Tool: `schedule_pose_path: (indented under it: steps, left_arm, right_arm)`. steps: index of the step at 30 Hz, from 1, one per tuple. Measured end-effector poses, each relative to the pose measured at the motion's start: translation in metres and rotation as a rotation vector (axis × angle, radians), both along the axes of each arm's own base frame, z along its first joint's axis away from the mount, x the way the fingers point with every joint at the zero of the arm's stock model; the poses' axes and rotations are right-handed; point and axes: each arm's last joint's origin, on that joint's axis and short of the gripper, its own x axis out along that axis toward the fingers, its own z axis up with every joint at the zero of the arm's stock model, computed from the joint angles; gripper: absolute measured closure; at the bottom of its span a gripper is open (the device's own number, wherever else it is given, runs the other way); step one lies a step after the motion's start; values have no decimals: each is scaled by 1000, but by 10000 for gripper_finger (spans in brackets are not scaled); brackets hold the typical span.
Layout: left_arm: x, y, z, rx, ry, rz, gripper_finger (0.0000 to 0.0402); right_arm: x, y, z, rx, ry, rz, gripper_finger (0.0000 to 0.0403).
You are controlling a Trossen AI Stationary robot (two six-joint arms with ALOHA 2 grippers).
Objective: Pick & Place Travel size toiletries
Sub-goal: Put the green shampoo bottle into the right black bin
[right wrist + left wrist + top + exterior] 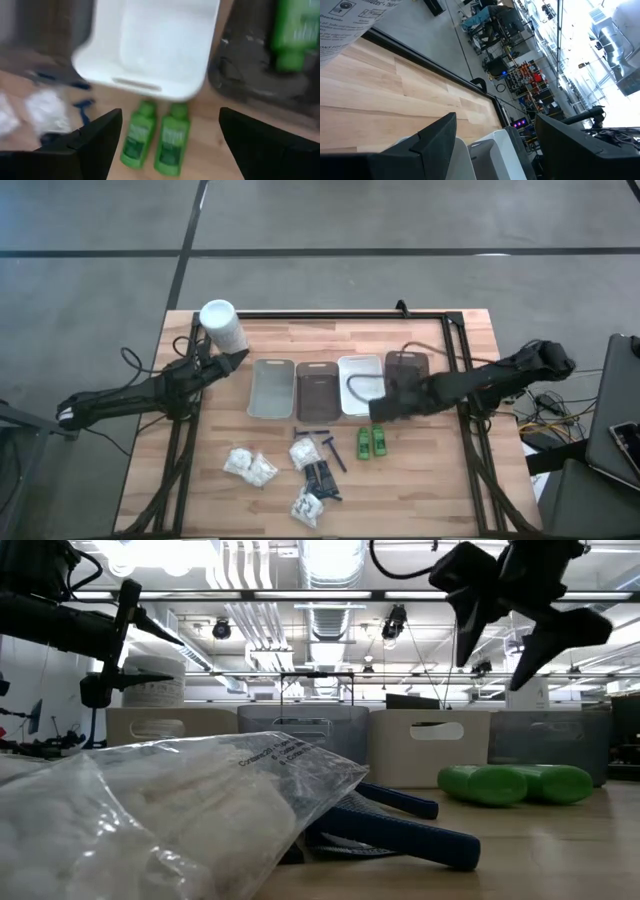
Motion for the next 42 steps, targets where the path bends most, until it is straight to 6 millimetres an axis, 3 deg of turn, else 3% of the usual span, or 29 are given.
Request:
schedule_pose_path:
  steps: [9,14,24,32,37,42]
  left_arm:
    - [0,0,-1,-3,12,0,129]
    - [0,0,-1,-3,11,0,129]
    - [0,0,-1,-4,14,0,129]
    - [0,0,-1,-8,11,1,129]
    - [0,0,-1,-32,-9,5,129]
    - [0,0,-1,-51,-29,8,129]
  right_arm:
    - [41,36,-28,91,171,-23,60]
    - [50,47,-46,134,258,-77,69]
    - [39,57,-61,171,298,-158,100]
    - [39,57,-84,173,258,-72,111]
    - [29,53,-98,150,302,-61,119]
    - [27,52,-101,120,312,52,143]
